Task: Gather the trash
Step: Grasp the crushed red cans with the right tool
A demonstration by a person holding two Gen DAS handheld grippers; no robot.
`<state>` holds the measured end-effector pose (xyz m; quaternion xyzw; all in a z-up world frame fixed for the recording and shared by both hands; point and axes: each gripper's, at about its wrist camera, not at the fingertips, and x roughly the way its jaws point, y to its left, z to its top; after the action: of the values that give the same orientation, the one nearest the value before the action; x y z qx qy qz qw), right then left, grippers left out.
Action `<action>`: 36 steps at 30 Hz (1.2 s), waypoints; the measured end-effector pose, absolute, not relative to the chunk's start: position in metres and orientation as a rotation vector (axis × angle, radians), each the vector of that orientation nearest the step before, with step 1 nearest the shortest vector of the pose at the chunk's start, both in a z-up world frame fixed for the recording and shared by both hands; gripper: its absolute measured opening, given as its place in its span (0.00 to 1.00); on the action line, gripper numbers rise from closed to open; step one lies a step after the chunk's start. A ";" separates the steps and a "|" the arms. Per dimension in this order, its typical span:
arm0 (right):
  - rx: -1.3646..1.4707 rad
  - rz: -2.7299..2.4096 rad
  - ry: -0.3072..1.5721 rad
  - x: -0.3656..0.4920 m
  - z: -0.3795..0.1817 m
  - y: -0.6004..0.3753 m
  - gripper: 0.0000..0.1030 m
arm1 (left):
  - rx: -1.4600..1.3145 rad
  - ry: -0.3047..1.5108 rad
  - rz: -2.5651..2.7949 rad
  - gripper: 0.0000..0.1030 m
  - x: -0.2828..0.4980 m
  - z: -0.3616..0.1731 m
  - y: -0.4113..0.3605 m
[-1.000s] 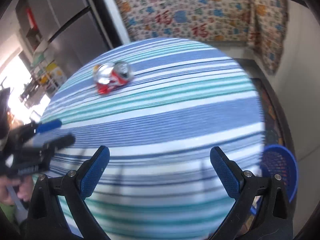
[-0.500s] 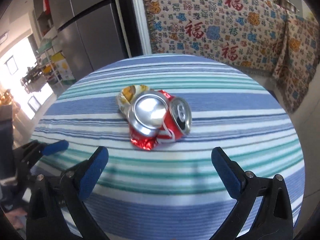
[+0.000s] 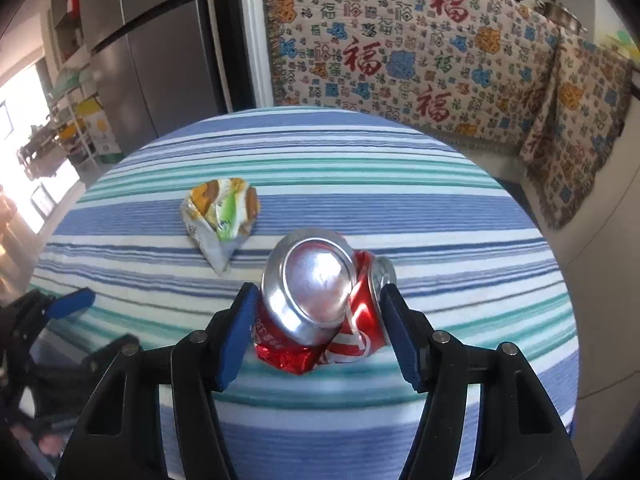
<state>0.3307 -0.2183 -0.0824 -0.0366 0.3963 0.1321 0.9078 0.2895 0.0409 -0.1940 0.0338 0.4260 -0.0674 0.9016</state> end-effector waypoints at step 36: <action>-0.014 0.345 0.798 0.249 -0.110 -0.281 0.98 | 0.123 0.894 -0.210 0.76 0.256 -0.195 -0.022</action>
<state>0.2489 -0.2814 -0.1099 -0.0066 0.3865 0.1673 0.9070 0.2556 -0.0221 -0.1950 0.0595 0.4312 -0.1015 0.8945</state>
